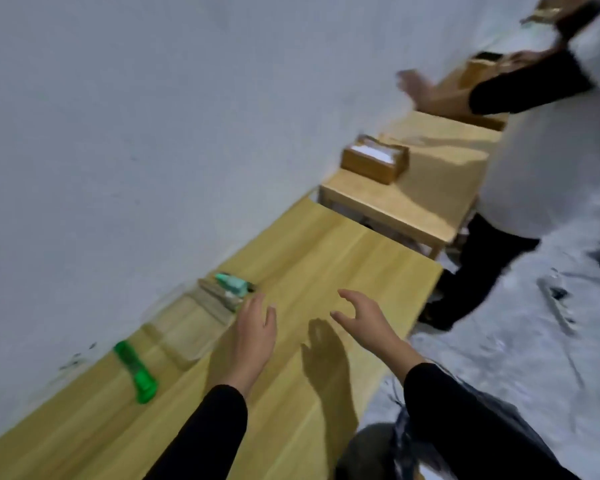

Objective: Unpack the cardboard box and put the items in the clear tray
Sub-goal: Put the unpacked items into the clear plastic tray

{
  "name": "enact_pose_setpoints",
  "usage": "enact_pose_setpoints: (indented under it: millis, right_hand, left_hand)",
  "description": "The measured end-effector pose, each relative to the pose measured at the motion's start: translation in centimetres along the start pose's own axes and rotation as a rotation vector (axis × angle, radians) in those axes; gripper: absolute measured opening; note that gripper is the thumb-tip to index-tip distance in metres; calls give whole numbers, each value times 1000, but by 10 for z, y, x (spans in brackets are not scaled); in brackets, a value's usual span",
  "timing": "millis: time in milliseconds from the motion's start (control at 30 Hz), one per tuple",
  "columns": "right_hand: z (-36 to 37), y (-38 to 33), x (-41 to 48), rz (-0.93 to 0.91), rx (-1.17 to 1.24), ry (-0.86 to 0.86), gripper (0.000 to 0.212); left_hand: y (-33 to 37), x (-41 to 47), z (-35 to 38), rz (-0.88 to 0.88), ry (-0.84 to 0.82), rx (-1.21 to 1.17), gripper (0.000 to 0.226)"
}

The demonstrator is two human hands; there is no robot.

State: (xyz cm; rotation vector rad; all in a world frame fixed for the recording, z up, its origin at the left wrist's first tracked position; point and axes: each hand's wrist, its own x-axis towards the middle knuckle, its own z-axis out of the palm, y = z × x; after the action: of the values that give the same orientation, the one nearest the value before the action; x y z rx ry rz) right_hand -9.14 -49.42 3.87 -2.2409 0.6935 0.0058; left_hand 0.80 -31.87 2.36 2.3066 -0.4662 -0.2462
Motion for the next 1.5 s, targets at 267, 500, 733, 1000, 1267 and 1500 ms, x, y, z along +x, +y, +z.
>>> enact_pose_setpoints:
  millis: [267,500,733,1000,1267,1500]
  right_hand:
    - [83,-83,90,-277,-51,-268,53]
    - [140,-101,136,-414,-163,-381,65]
    - [164,-100,158,-417,-277,-297,65]
    - [177,-115,181,-385,-317,-285,65]
    - [183,-113,182,-361,-388,-208,58]
    - [178,-104,172,-339,-354,-191,59]
  left_hand:
    - [-92,26,-60,-441,413,-30,47]
    - [-124,36,-41,-581,456,-56,58]
    - [-126,45,-33,-607,461,-106,57]
    - [-121,44,-34,-603,482,-220,53]
    - [-124,47,-30,-573,496,-308,55]
    - [-134,45,-23,-548,463,-361,57]
